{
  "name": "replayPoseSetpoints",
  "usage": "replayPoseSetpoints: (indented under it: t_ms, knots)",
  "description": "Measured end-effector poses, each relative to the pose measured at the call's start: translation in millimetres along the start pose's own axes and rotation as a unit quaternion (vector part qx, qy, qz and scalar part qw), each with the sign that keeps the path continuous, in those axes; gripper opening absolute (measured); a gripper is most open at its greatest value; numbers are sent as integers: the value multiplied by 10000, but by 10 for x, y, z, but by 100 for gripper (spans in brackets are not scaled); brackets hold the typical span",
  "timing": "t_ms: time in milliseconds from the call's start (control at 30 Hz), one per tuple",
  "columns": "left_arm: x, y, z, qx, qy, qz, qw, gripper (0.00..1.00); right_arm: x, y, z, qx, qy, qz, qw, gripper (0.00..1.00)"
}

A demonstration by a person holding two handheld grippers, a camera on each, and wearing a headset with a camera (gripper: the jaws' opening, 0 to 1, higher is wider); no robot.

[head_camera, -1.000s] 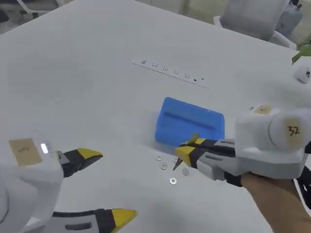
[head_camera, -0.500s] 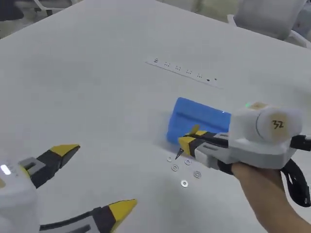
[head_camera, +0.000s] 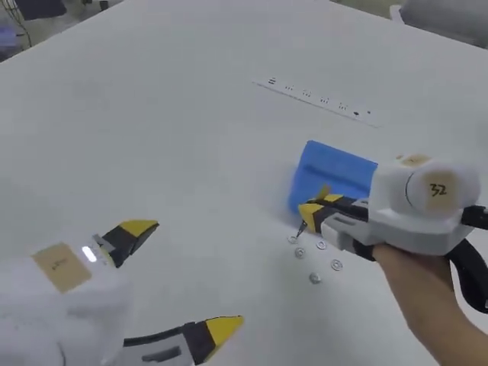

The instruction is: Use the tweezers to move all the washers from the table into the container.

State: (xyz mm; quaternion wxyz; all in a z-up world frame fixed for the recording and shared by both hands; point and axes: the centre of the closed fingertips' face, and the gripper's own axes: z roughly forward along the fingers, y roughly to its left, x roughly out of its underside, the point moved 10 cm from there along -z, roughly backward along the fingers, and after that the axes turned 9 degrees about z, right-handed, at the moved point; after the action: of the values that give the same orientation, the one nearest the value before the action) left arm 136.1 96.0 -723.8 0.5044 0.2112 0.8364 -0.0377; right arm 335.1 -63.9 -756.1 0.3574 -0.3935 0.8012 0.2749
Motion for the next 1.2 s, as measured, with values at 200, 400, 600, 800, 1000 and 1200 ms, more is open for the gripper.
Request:
replayPoseSetpoints:
  t_ms: [200,400,600,800,1000,1200]
  knots:
    - [25,-4,9,-14,160,122,9998,77,10,17,5,-48,-20,143,9999,3]
    - [37,-3,12,-17,223,157,9996,77,29,8,15,-37,-49,202,9998,4]
    - [56,3,18,-45,285,212,9994,77,41,15,16,30,-86,86,9999,3]
    - [61,10,11,-63,280,232,9993,76,36,0,11,30,-14,59,10000,1]
    - [66,26,0,-126,236,267,9993,76,23,-16,-2,68,100,42,9999,1]
    - [70,40,-3,-166,198,253,9993,80,-61,40,-137,49,28,42,10000,1]
